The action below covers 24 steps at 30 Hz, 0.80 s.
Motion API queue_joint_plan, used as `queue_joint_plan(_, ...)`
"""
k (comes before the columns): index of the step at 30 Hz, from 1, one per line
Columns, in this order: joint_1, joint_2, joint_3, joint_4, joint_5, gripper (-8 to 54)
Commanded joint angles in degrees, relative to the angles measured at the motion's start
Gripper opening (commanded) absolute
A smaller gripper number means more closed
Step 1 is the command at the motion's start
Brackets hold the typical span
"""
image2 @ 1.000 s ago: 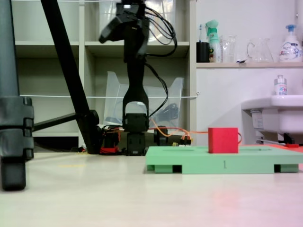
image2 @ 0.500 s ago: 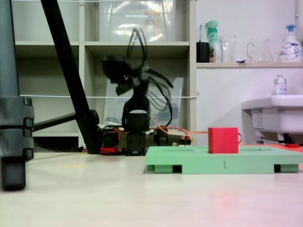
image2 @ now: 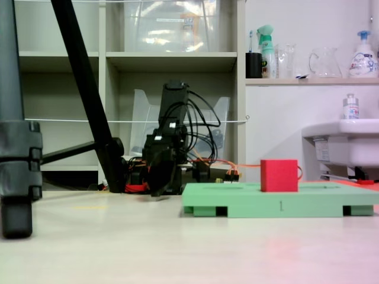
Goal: Put the square block into the corresponding hole
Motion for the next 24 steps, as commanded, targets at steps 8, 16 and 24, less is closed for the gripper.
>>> queue_joint_plan(8,1.05,4.48,4.31,7.21,0.26,33.8)
queue_joint_plan(16,1.05,4.48,4.31,7.21,0.26,33.8)
queue_joint_plan(24,1.05,4.48,4.31,7.21,0.26,33.8)
